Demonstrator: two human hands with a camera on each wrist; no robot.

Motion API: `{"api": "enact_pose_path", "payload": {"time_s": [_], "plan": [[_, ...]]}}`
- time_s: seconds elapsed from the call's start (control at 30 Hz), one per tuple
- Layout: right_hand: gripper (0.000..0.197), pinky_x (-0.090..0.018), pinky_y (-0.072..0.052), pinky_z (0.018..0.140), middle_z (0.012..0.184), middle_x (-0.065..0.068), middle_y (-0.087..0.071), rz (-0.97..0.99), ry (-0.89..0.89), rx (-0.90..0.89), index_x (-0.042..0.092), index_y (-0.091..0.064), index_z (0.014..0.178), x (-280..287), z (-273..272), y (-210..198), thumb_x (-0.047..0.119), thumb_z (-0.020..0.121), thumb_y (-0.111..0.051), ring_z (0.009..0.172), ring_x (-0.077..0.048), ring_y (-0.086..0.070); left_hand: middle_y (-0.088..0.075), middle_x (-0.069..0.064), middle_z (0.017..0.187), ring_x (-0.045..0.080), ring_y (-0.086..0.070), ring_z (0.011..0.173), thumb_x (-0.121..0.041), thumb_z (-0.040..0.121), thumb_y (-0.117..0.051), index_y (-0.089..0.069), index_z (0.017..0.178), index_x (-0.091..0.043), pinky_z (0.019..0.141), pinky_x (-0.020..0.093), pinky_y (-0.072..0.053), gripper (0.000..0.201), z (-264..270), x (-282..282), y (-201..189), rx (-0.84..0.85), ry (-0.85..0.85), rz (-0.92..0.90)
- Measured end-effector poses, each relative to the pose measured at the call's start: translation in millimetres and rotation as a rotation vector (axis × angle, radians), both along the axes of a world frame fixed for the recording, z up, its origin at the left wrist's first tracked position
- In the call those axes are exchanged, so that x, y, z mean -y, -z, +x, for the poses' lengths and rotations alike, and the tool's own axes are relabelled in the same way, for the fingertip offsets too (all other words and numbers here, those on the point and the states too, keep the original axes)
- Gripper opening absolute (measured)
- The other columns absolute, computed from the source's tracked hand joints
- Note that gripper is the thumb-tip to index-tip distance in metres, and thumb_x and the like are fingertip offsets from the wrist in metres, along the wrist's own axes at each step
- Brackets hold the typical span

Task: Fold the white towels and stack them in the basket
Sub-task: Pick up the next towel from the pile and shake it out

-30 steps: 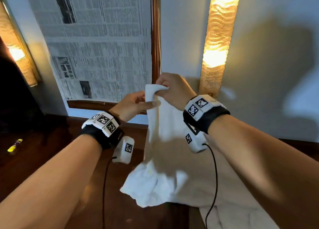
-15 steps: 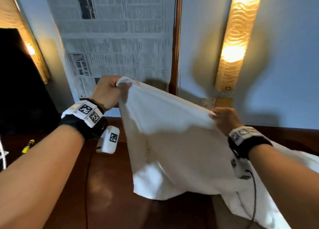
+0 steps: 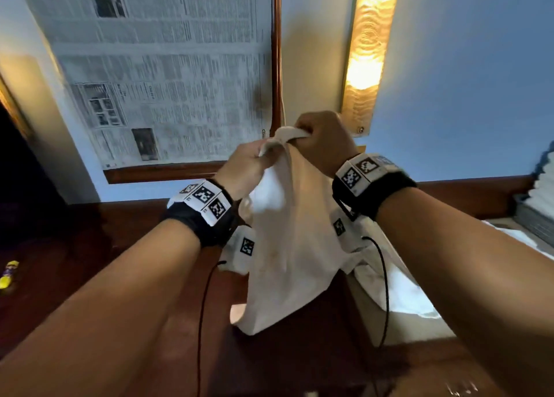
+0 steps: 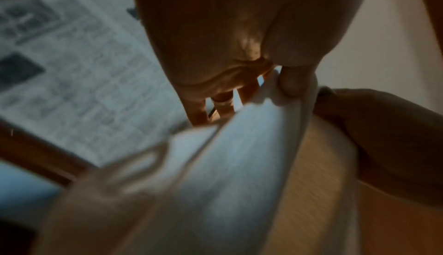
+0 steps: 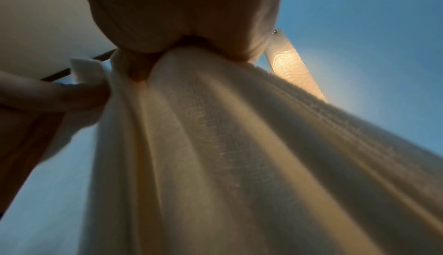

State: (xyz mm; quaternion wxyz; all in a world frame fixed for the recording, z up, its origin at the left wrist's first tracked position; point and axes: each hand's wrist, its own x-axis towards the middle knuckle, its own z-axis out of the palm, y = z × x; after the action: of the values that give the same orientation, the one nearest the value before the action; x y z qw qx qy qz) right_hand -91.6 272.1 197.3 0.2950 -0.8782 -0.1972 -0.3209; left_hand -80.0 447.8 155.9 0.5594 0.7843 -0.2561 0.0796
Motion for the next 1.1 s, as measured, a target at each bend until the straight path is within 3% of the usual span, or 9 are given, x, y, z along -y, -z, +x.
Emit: {"api": "enact_pose_path", "payload": {"time_s": [0.13, 0.33, 0.47, 0.57, 0.73, 0.83, 0.93, 1.0, 1.1], "plan": [[0.019, -0.019, -0.032, 0.052, 0.059, 0.012, -0.05, -0.061, 0.033, -0.031, 0.02, -0.064, 0.073, 14.6, -18.9, 11.6, 0.029, 0.089, -0.069, 0.055, 0.001, -0.046, -0.064, -0.007, 0.079, -0.005, -0.06, 0.069, -0.013, 0.105, -0.048, -0.064, 0.086, -0.023, 0.071, 0.015, -0.046, 0.027, -9.0, 15.1, 2.3, 0.079, -0.057, -0.096], [0.017, -0.023, -0.032, 0.061, 0.069, 0.005, -0.053, -0.15, 0.214, -0.169, 0.011, -0.068, 0.086, 77.2, -26.4, 71.1, 0.022, 0.097, -0.06, 0.063, -0.014, -0.052, -0.064, -0.016, 0.064, -0.003, -0.058, 0.065, -0.023, 0.106, -0.049, -0.063, 0.067, -0.029, 0.071, 0.028, -0.044, 0.041, -17.6, 19.7, -22.5, 0.106, -0.151, -0.051], [0.015, -0.032, -0.041, 0.066, 0.082, -0.013, -0.07, -0.061, 0.455, -0.295, 0.009, -0.071, 0.092, 147.9, -28.9, 117.7, 0.003, 0.088, -0.058, 0.083, -0.036, -0.065, -0.075, 0.007, 0.098, 0.035, -0.066, 0.109, -0.029, 0.104, -0.051, -0.075, 0.091, -0.017, 0.102, 0.054, -0.047, 0.031, -21.1, 19.3, -30.0, -0.054, -0.147, -0.206], [0.017, -0.03, -0.038, 0.068, 0.096, -0.017, -0.073, 0.174, 0.525, -0.374, 0.008, -0.074, 0.099, 179.7, -28.6, 117.5, 0.005, 0.089, -0.061, 0.093, -0.036, -0.065, -0.075, -0.004, 0.077, 0.014, -0.072, 0.079, -0.022, 0.106, -0.048, -0.07, 0.083, -0.016, 0.079, 0.033, -0.055, 0.033, -25.9, 36.3, -30.0, -0.102, -0.085, -0.182], [0.029, -0.029, -0.045, 0.081, 0.104, -0.015, -0.072, 0.269, 0.214, -0.223, 0.005, -0.074, 0.105, 162.8, -6.1, 64.7, -0.002, 0.083, -0.057, 0.096, -0.022, -0.063, -0.062, 0.007, 0.077, 0.022, -0.058, 0.074, -0.027, 0.105, -0.051, -0.062, 0.075, -0.011, 0.079, 0.036, -0.041, 0.035, -25.7, 91.0, -21.5, -0.111, -0.009, -0.089], [0.016, -0.026, -0.039, 0.07, 0.082, -0.008, -0.069, 0.125, 0.037, -0.111, 0.004, -0.075, 0.09, 142.3, -7.1, 25.9, 0.007, 0.082, -0.062, 0.078, -0.017, -0.057, -0.067, -0.005, 0.076, 0.016, -0.059, 0.074, -0.034, 0.104, -0.051, -0.067, 0.08, -0.018, 0.075, 0.034, -0.041, 0.033, -27.8, 125.3, -15.1, -0.082, 0.029, -0.099], [0.011, -0.022, -0.03, 0.067, 0.069, -0.003, -0.06, 0.028, 0.067, -0.036, 0.005, -0.073, 0.08, 144.4, -8.7, 1.4, 0.005, 0.081, -0.062, 0.069, -0.018, -0.05, -0.052, -0.014, 0.058, 0.006, -0.043, 0.056, -0.028, 0.107, -0.046, -0.054, 0.072, -0.021, 0.063, 0.029, -0.031, 0.037, -29.1, 152.3, -9.7, -0.069, -0.012, -0.089], [0.012, -0.023, -0.029, 0.066, 0.065, -0.001, -0.055, -0.006, 0.081, -0.007, 0.007, -0.071, 0.075, 152.7, -12.5, -1.9, 0.008, 0.082, -0.061, 0.067, -0.019, -0.047, -0.034, -0.008, 0.056, 0.006, -0.028, 0.049, -0.024, 0.108, -0.044, -0.036, 0.067, -0.023, 0.056, 0.029, -0.021, 0.042, -31.2, 164.7, -10.7, -0.011, -0.058, -0.079], [0.017, -0.025, -0.028, 0.058, 0.057, 0.004, -0.044, 0.026, -0.002, 0.067, 0.015, -0.056, 0.066, 169.7, -22.3, 15.6, 0.016, 0.082, -0.062, 0.056, -0.013, -0.034, -0.029, 0.0, 0.059, 0.009, -0.028, 0.049, -0.029, 0.108, -0.043, -0.036, 0.068, -0.02, 0.053, 0.028, -0.022, 0.042, -35.8, 171.6, -20.7, 0.065, -0.126, -0.061]]}}
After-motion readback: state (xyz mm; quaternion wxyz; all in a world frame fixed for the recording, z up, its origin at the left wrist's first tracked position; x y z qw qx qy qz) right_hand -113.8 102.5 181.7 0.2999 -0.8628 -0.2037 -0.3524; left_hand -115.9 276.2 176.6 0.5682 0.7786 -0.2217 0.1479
